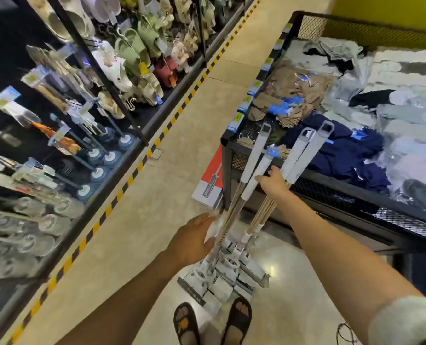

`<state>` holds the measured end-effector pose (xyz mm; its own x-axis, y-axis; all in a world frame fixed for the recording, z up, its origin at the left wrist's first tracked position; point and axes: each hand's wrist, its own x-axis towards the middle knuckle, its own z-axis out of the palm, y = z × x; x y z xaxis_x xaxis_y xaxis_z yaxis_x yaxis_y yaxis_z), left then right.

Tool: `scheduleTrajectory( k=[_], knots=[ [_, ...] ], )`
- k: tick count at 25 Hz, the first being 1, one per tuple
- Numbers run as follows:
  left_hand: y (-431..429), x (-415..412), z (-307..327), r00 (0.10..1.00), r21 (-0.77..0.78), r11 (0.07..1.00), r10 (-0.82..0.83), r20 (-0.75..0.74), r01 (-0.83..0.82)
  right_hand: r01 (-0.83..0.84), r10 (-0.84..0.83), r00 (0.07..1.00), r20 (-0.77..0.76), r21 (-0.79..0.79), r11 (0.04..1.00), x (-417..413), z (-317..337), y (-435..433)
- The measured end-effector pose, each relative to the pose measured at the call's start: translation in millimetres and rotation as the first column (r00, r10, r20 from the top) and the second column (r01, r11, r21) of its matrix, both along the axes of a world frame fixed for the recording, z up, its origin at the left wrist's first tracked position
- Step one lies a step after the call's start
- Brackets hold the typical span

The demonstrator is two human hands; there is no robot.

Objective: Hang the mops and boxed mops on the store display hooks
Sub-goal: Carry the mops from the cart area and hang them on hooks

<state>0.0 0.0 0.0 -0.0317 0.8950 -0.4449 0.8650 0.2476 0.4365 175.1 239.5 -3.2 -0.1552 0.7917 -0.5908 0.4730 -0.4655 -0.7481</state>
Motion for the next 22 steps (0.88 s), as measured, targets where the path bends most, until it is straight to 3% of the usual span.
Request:
scheduleTrajectory(
  k=[3,7,14,16,20,22],
  knots=[
    [-7.6,-4.3,-7.7,0.995,-0.052,0.993,0.103,0.018,-0.102,0.103,-0.104,0.986,-0.131,-0.015,0.995,-6.3,-3.4,14.2],
    [-17.4,-5.0,-8.4,0.943,-0.101,0.955,0.291,0.158,-0.278,0.156,-0.165,0.962,-0.216,-0.058,0.986,-4.6,-4.1,11.0],
    [12.2,6.1,13.8,0.931,-0.057,0.962,0.274,0.243,-0.268,0.091,-0.108,0.956,-0.274,-0.074,0.993,10.1,19.7,-22.8],
    [28.2,13.8,27.1,0.888,-0.023,0.951,0.296,0.352,-0.308,0.034,-0.054,0.951,-0.304,-0.070,0.997,14.0,33.9,-42.1],
    [57.5,28.6,45.5,0.707,-0.007,0.889,0.368,0.603,-0.458,-0.082,0.062,0.931,-0.359,-0.040,0.996,23.1,48.3,-82.0],
    [63.9,34.0,50.2,0.689,0.030,0.885,0.340,0.640,-0.464,-0.116,0.100,0.916,-0.389,-0.019,0.993,27.1,48.4,-99.9]
  ],
)
